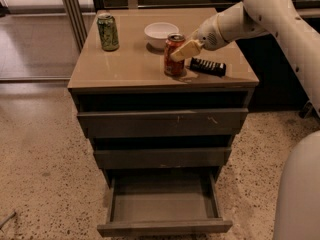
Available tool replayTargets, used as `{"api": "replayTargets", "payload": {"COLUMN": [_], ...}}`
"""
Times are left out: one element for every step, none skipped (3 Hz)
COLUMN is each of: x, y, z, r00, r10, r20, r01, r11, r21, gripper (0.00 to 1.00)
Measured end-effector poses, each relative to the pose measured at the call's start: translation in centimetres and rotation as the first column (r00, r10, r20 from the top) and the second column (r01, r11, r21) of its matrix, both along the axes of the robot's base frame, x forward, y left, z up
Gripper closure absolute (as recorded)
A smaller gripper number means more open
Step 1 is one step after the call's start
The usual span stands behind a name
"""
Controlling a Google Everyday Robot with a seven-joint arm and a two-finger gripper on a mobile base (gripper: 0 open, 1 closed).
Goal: Pick coke can from bottom drawer and place on counter
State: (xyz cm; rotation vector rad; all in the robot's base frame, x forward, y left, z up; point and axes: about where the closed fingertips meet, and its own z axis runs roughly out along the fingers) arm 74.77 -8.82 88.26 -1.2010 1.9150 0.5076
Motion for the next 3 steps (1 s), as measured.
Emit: {"api": "replayTargets", "payload": {"x": [0.0, 0.0, 0.0], "y": [0.0, 0.01, 0.01], "z": [0.0, -0.01, -0.01], "r00": [1.0, 1.0, 1.0], "r10": [0.0, 0.0, 0.0], "r20": [0.0, 0.0, 0.0], "r01": [0.0, 0.0, 0.0], "r11": [1.0, 1.0, 1.0], "r21": [0.0, 0.0, 0.0], "gripper": [0.59, 0.36, 0.13]}}
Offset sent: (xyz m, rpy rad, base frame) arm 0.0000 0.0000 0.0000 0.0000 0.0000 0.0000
